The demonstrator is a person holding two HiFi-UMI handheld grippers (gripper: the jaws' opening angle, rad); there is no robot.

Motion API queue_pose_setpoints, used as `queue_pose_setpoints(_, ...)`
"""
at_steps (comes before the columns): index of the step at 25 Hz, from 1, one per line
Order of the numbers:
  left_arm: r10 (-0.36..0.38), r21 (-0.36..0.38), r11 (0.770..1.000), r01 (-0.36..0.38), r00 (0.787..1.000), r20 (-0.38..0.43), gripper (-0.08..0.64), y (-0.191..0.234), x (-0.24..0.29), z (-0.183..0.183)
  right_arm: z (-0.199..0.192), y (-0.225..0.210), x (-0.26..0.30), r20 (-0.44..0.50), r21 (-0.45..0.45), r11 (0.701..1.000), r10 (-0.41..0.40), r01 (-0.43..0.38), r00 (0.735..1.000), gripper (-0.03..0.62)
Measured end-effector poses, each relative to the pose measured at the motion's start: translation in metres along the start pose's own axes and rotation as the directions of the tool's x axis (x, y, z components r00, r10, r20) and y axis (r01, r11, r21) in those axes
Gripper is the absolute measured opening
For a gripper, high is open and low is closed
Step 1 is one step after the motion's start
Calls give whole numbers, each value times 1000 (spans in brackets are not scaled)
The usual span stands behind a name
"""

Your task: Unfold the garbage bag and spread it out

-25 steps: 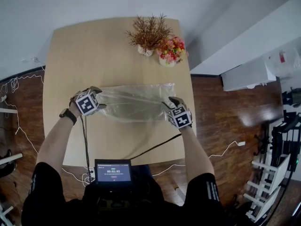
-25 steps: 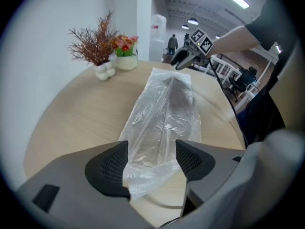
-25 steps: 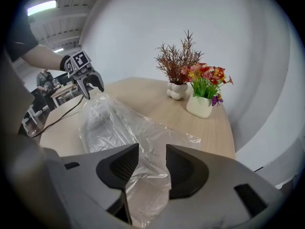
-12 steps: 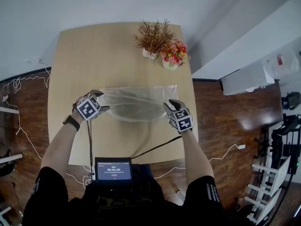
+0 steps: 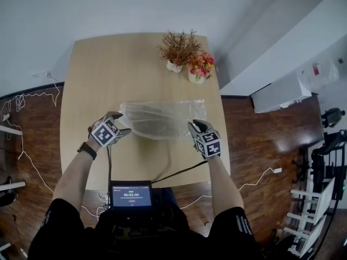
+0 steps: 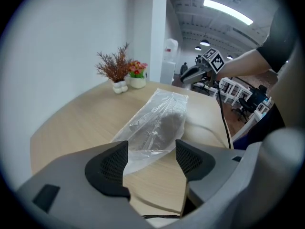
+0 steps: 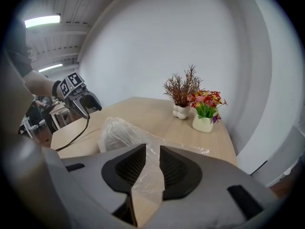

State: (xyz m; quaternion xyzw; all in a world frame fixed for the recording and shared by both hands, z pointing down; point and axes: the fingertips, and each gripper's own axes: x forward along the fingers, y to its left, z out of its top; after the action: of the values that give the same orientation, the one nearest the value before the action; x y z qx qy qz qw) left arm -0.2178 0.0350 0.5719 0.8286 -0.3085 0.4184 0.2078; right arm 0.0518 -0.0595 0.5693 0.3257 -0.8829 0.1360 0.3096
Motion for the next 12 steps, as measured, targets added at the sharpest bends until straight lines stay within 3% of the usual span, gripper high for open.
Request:
queue_pose_setpoints(8,31,21,999,-33,998,60,322,-6,-12,-12,8,25,-22,36,38,999,-32,30,999,101)
queue_pose_setpoints(12,10,-12,1000,-10,997,76,322,-21,-23,-15,9,37,-31,46,51,998,-44,42,998,101)
